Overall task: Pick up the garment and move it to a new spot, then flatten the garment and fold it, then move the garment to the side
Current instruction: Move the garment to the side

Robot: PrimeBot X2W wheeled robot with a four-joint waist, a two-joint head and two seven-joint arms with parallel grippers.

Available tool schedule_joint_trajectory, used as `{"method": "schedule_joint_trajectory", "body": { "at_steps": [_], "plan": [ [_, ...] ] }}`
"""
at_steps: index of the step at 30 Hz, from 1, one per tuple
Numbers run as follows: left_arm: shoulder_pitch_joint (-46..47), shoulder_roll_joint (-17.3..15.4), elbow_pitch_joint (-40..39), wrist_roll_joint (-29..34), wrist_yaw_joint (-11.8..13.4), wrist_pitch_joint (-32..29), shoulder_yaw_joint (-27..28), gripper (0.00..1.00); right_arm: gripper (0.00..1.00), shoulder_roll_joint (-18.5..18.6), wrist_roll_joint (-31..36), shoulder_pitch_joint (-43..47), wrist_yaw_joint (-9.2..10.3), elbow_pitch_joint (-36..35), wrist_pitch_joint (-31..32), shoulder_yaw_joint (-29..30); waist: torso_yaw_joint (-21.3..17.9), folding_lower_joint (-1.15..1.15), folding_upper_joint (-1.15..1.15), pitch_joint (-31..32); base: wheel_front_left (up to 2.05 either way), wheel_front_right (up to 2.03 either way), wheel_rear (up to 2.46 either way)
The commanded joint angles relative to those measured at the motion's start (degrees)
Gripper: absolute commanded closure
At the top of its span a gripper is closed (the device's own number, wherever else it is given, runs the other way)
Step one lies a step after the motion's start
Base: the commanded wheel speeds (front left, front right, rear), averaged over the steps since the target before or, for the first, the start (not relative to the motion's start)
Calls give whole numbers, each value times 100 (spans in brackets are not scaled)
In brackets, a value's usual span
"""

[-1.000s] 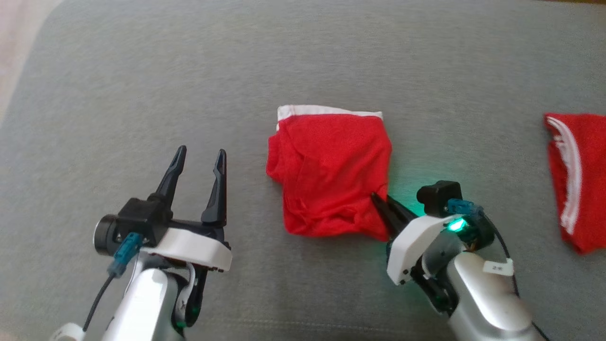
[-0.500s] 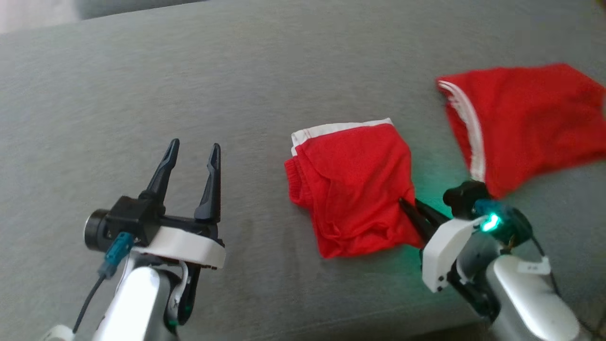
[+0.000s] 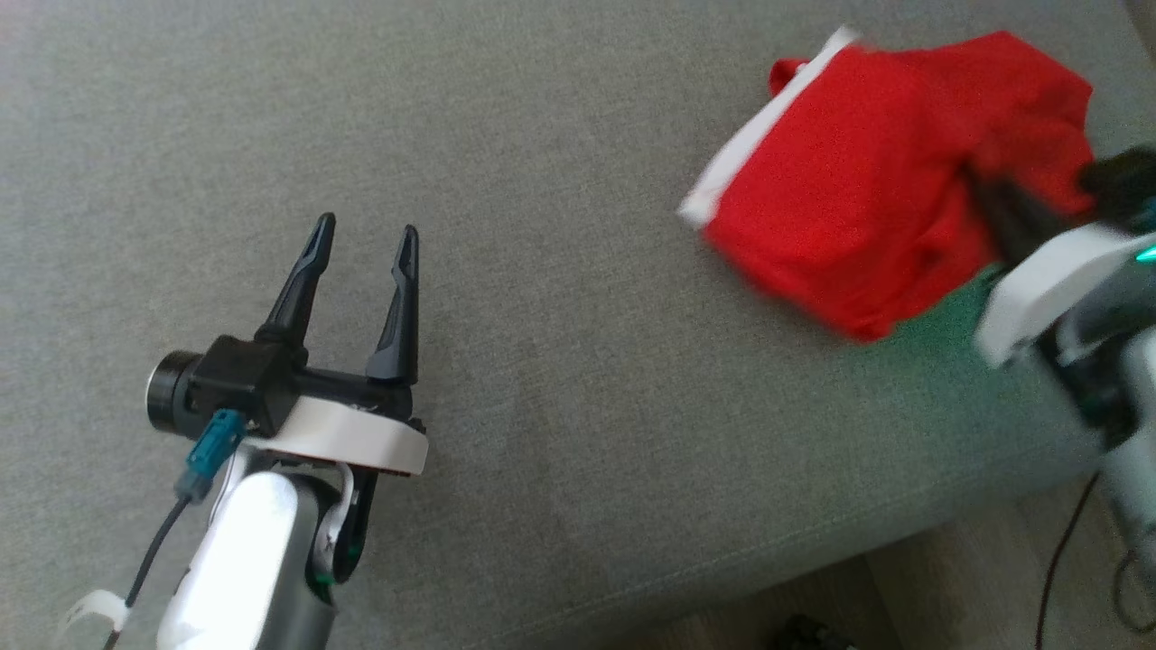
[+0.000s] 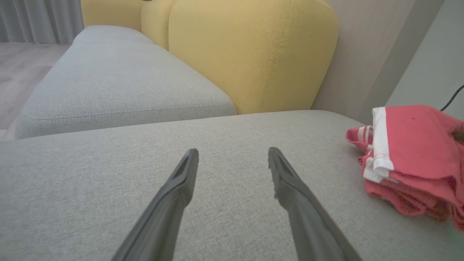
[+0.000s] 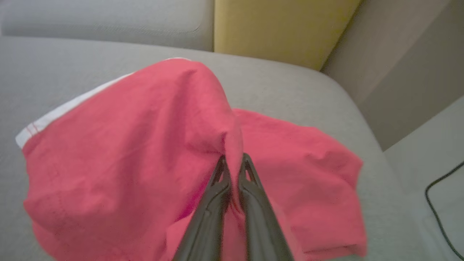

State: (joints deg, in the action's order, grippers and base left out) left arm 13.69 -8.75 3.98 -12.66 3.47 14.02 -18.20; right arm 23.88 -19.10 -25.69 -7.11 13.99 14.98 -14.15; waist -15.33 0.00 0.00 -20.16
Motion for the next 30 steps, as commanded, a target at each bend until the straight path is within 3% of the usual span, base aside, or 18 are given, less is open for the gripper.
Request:
{"method": "schedule_joint_trajectory", "body": {
  "at_steps": [1, 9, 18, 24, 25, 26, 30],
  "plan": [
    [223, -93, -180, 67, -26, -3, 132, 0, 100, 179, -36, -149, -37, -120, -111, 171, -29, 0, 0, -78, 0, 0, 0],
    [345, -107, -119, 45, -84, 21, 77, 0, 100, 193, -257, -459, -37, 943, -248, 1416, 129, 0, 0, -249, 0, 0, 0],
    [393, -143, -104, 60, -86, 22, 12, 0, 100, -101, -351, -865, -37, 2192, -704, 2344, 288, 0, 0, -481, 0, 0, 0],
    [469, -209, -114, 67, -99, -15, -8, 0, 100, -269, -397, -1101, -37, 2882, -905, 2552, 297, 0, 0, -606, 0, 0, 0],
    [480, -217, -116, 64, -102, -19, -12, 0, 55, -291, -405, -1126, -37, 2957, -944, 2540, 293, 0, 0, -615, 0, 0, 0],
    [486, -228, -114, 60, -103, -21, -11, 0, 0, -323, -442, -1150, -37, 3025, -966, 2523, 283, 0, 0, -618, 0, 0, 0],
    [461, -256, -75, 35, -97, -26, -13, 0, 0, -399, -513, -1142, -37, 3079, -1105, 2314, 226, 0, 0, -528, 0, 0, 0]
  ]
}}
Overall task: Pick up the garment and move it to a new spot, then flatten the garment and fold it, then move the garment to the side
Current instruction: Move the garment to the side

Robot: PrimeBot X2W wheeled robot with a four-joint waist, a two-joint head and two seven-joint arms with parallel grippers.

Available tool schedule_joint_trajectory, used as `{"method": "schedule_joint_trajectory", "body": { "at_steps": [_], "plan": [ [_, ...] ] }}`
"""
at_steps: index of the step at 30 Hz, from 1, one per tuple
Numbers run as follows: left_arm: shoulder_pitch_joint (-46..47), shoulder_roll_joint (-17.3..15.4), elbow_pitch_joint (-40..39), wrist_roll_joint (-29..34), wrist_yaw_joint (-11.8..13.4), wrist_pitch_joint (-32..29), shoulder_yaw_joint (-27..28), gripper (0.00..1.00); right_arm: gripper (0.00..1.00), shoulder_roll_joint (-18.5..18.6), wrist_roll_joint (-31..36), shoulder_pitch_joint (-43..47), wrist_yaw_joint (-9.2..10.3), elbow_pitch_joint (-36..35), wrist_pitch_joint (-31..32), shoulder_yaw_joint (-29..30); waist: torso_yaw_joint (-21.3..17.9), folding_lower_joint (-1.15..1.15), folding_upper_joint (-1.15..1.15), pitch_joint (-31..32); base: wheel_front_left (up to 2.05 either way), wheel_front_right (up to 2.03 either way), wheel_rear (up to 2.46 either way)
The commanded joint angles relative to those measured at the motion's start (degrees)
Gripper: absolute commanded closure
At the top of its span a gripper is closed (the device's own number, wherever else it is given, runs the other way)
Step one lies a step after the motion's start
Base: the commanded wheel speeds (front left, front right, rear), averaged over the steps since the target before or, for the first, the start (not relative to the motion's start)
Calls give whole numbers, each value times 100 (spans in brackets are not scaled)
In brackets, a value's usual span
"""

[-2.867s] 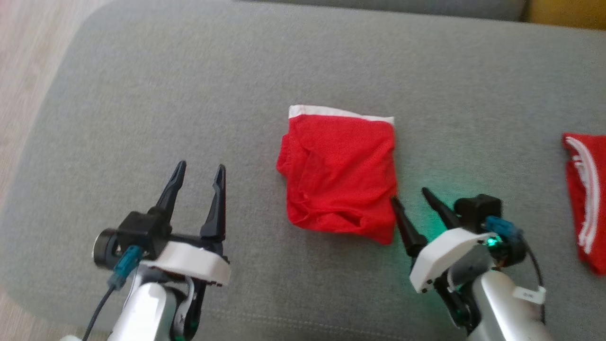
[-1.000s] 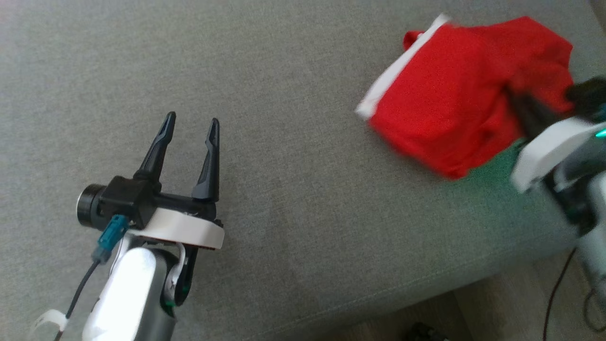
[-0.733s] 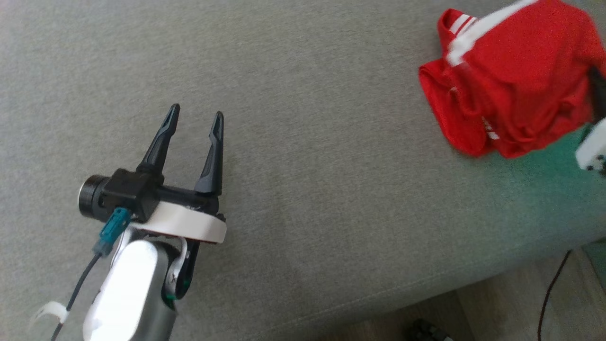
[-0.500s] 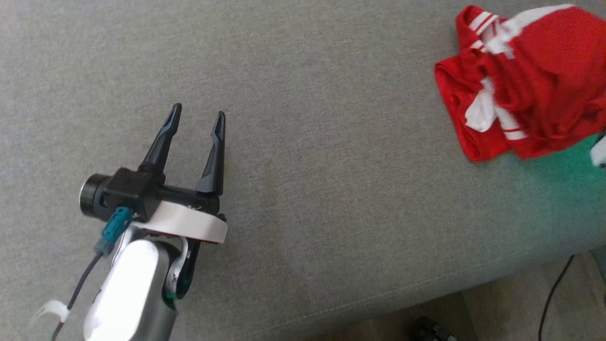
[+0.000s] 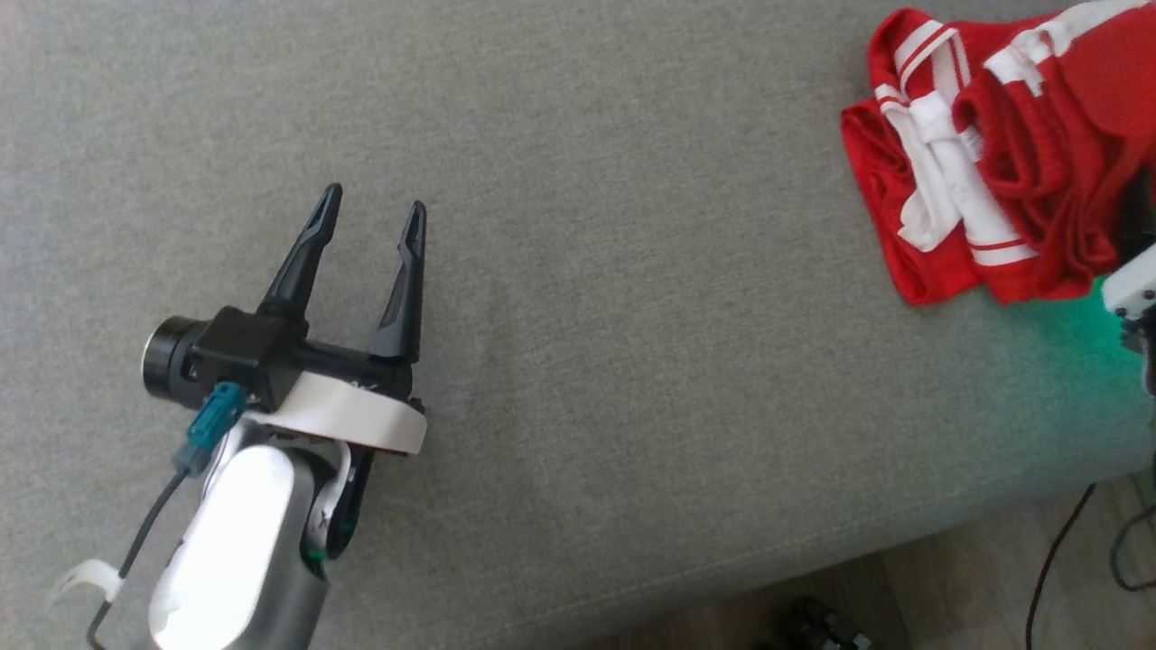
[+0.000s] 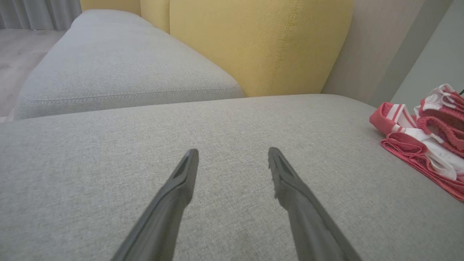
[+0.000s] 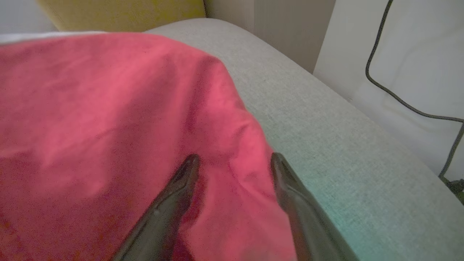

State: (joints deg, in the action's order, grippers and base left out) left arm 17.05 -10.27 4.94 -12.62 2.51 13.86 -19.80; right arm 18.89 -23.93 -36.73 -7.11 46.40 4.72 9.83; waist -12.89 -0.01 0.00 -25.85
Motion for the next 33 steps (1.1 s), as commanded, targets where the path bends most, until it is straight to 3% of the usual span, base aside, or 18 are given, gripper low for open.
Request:
{"method": "schedule_joint_trajectory", "body": {
  "at_steps": [1, 11, 23, 33],
  "plan": [
    [106, -106, -151, 20, 0, -9, 144, 0, 0, 103, -36, -3, -37, -200, -122, -147, -29, 1, 0, 92, 0, 0, 0],
    [-164, -45, -2, -83, 87, 15, 117, 0, 0, -10, 21, 850, -37, -1766, -657, -458, 7, 1, 0, 717, 0, 0, 0],
    [-714, -97, -23, -203, 386, 44, 295, 0, 0, -1125, 1271, 2526, -37, -4574, -589, -590, 655, 1, 0, 1571, 0, 0, 0],
    [-1331, -321, -248, -238, 558, -59, 376, 0, 0, -1520, 1594, 3501, -37, -5341, -287, -899, 1294, 1, 0, 2164, 0, 0, 0]
  ]
}}
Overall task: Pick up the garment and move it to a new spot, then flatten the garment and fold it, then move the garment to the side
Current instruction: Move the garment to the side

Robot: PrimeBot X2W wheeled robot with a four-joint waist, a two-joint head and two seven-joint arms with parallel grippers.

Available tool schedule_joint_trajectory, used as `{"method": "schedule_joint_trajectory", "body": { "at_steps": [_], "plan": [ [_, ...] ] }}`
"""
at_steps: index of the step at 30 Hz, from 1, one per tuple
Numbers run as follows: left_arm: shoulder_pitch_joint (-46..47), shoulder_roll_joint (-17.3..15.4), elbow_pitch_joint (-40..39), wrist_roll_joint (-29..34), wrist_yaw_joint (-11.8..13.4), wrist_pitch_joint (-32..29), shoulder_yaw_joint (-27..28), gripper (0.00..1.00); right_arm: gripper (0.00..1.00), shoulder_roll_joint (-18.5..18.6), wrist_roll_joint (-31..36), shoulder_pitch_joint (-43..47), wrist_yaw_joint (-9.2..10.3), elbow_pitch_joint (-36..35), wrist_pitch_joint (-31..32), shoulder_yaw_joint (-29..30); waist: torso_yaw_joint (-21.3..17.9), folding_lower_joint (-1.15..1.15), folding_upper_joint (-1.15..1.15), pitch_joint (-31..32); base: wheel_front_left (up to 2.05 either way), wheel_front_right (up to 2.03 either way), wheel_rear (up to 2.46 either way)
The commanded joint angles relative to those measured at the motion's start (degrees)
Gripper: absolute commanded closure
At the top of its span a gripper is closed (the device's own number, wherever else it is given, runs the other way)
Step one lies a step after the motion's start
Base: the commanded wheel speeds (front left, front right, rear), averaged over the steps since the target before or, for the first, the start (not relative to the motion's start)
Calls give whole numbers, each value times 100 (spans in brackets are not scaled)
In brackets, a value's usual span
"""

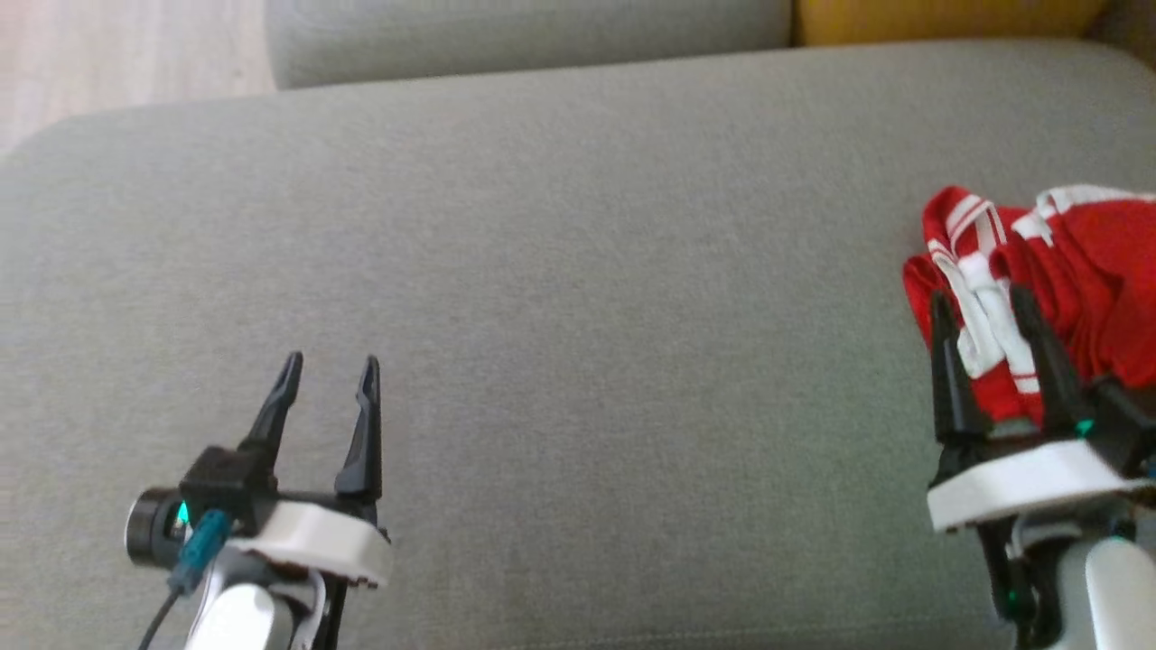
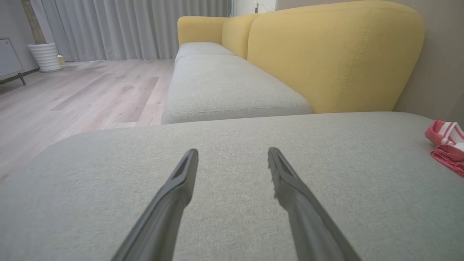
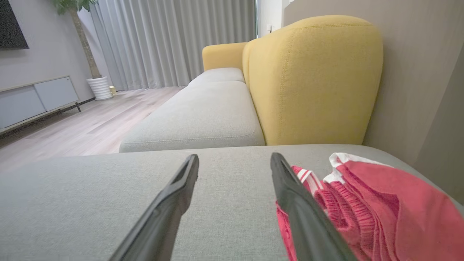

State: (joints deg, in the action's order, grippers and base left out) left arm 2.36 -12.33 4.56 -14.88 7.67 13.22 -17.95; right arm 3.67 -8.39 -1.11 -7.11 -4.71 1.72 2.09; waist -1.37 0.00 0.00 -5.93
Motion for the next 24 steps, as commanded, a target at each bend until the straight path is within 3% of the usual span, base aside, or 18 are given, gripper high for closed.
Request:
{"method": "schedule_joint_trajectory", "body": {
  "at_steps": [1, 24],
  "plan": [
    [80, -130, -234, -10, 49, -15, 180, 0, 0, -13, 44, 23, -37, -246, 32, -119, 175, 0, 0, 234, 0, 0, 0],
    [-545, -377, -496, 53, 142, -233, -28, 0, 0, -79, -15, 885, -37, -405, 279, -55, 338, 0, 0, 846, 0, 0, 0]
  ]
}}
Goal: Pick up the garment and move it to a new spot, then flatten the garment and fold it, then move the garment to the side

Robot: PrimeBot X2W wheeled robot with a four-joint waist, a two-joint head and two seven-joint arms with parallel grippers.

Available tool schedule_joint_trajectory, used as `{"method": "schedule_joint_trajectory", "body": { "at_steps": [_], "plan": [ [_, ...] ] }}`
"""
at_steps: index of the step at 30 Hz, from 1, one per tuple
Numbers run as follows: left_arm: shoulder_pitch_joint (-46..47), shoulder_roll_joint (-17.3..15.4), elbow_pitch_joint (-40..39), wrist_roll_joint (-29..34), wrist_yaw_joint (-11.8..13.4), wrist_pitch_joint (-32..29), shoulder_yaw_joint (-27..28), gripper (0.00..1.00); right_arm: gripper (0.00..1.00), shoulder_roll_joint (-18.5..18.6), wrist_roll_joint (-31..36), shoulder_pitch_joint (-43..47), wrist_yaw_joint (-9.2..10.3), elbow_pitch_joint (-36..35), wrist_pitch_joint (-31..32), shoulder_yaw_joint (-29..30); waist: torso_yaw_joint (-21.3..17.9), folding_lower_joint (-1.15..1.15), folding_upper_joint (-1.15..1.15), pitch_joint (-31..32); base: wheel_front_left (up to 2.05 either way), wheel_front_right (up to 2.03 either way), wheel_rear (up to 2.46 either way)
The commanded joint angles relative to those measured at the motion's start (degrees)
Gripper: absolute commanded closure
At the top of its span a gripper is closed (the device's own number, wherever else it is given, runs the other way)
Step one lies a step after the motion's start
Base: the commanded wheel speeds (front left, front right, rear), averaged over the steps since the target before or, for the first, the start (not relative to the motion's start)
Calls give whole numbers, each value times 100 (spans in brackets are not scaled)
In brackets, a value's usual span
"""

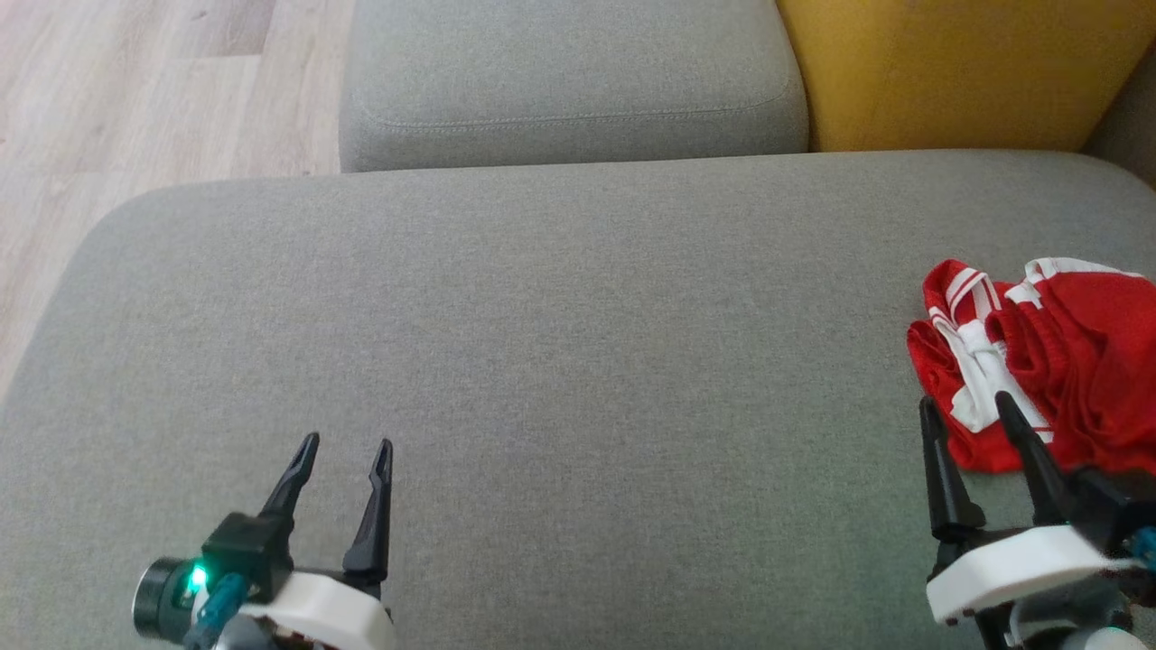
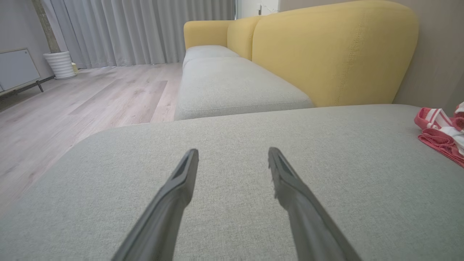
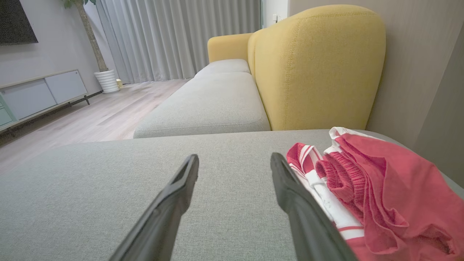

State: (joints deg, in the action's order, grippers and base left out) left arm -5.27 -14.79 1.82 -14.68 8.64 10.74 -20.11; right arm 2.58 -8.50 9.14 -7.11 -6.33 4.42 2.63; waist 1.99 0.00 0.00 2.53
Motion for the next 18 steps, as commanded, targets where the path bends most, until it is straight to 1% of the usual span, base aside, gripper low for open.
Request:
{"method": "schedule_joint_trajectory", "body": {
  "at_steps": [1, 18],
  "plan": [
    [218, -140, -223, 37, 45, 11, 182, 0, 0, 31, -5, -128, -37, -247, 15, -108, 4, 0, 0, 3, 0, 0, 0],
    [278, -193, -211, 35, 91, 28, 118, 0, 0, 31, -39, -100, -37, -224, 33, -89, 54, 0, 0, 28, 0, 0, 0]
  ]
}}
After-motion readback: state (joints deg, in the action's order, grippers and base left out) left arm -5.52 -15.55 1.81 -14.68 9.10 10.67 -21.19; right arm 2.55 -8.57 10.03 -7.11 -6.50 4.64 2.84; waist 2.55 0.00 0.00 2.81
